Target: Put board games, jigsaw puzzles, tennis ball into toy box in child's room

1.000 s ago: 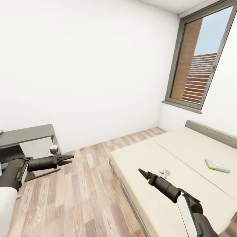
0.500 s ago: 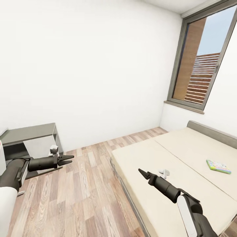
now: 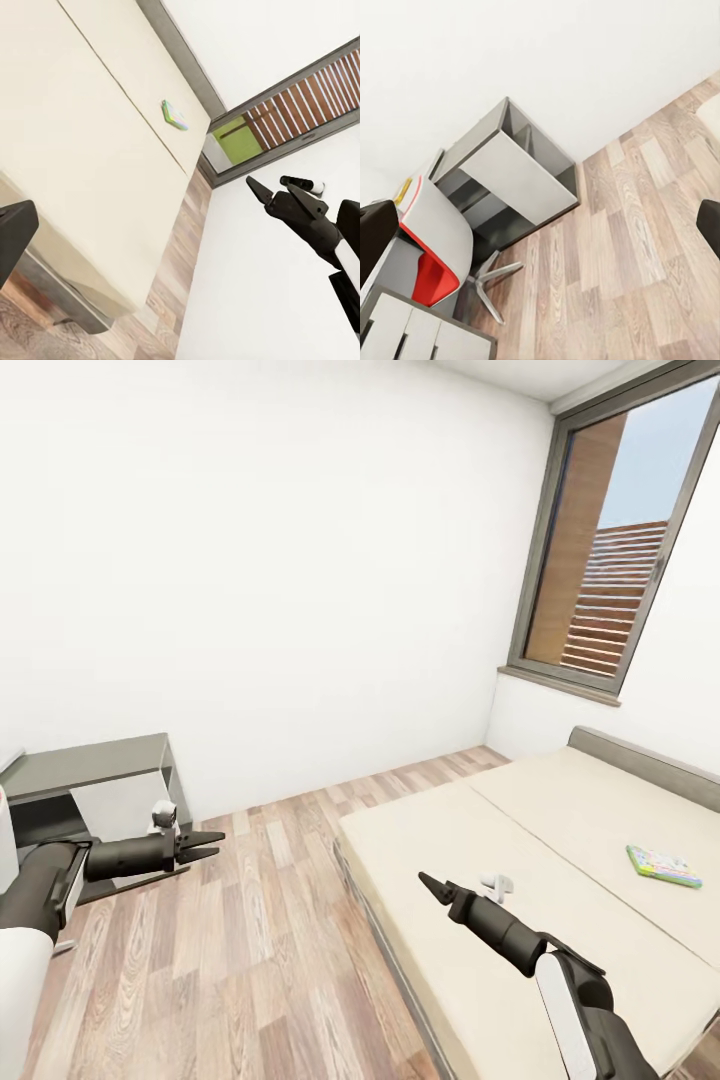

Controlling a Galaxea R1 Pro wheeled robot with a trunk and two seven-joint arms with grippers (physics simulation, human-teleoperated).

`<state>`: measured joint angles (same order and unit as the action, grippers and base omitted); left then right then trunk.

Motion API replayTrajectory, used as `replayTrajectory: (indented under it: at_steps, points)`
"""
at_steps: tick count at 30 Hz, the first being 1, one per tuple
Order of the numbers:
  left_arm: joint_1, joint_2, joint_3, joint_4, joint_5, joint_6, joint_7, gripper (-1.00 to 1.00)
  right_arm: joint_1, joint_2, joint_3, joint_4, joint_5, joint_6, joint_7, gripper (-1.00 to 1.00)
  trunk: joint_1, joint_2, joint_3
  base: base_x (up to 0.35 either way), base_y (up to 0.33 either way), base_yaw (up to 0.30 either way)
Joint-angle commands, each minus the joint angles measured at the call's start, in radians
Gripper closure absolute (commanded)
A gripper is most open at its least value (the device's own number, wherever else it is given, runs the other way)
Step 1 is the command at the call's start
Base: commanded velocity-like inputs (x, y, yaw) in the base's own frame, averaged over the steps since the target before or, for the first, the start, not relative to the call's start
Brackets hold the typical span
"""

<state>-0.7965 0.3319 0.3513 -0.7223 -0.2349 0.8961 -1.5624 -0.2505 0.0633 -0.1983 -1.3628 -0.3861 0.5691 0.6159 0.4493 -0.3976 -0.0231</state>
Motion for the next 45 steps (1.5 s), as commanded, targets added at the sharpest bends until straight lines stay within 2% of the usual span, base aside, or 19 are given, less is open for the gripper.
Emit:
replayTrajectory:
  at_steps: [1, 9, 26, 33, 36, 39, 41, 45]
  points:
    - [-0.001, -0.001, 0.003, -0.001, -0.011, 0.010, -0.008, -1.00, -0.001, 0.001, -0.003, 0.000, -0.005, 0.008, 0.002, -1.00, 0.001, -0.002, -0.002, 0.000, -0.052, 0.000]
    - [-0.001, -0.001, 0.003, -0.001, -0.011, 0.010, -0.008, -1.00, -0.001, 0.001, -0.003, 0.000, -0.005, 0.008, 0.002, -1.00, 0.001, -0.002, -0.002, -0.005, -0.092, 0.041]
    - [-0.001, -0.001, 0.003, -0.001, -0.011, 0.010, -0.008, -1.00, -0.001, 0.000, -0.002, -0.001, -0.005, 0.007, 0.005, -1.00, 0.001, -0.002, -0.002, -0.003, -0.028, 0.272]
    - [-0.001, -0.001, 0.003, -0.001, -0.011, 0.010, -0.008, -1.00, -0.001, 0.002, 0.002, -0.011, 0.000, 0.016, -0.007, -1.00, 0.001, -0.002, -0.002, 0.000, 0.000, 0.074]
    - [-0.001, -0.001, 0.003, -0.001, -0.011, 0.010, -0.008, -1.00, -0.001, 0.002, 0.024, -0.033, 0.007, 0.021, -0.069, -1.00, 0.001, -0.002, -0.002, 0.000, 0.000, 0.011]
    - [-0.001, -0.001, 0.003, -0.001, -0.011, 0.010, -0.008, -1.00, -0.003, 0.000, 0.067, -0.051, 0.007, 0.029, -0.217, -1.00, 0.001, -0.002, -0.002, 0.000, 0.000, 0.003]
    - [-0.001, -0.001, 0.003, -0.001, -0.011, 0.010, -0.008, -1.00, -0.004, -0.003, 0.097, -0.057, 0.006, 0.043, -0.272, -1.00, 0.001, -0.002, -0.002, 0.000, 0.000, 0.001]
    - [-0.001, 0.000, 0.003, -0.001, -0.011, 0.010, -0.008, -1.00, -0.004, -0.012, 0.142, -0.061, 0.002, 0.062, -0.316, -1.00, 0.001, -0.002, -0.002, 0.000, 0.000, 0.000]
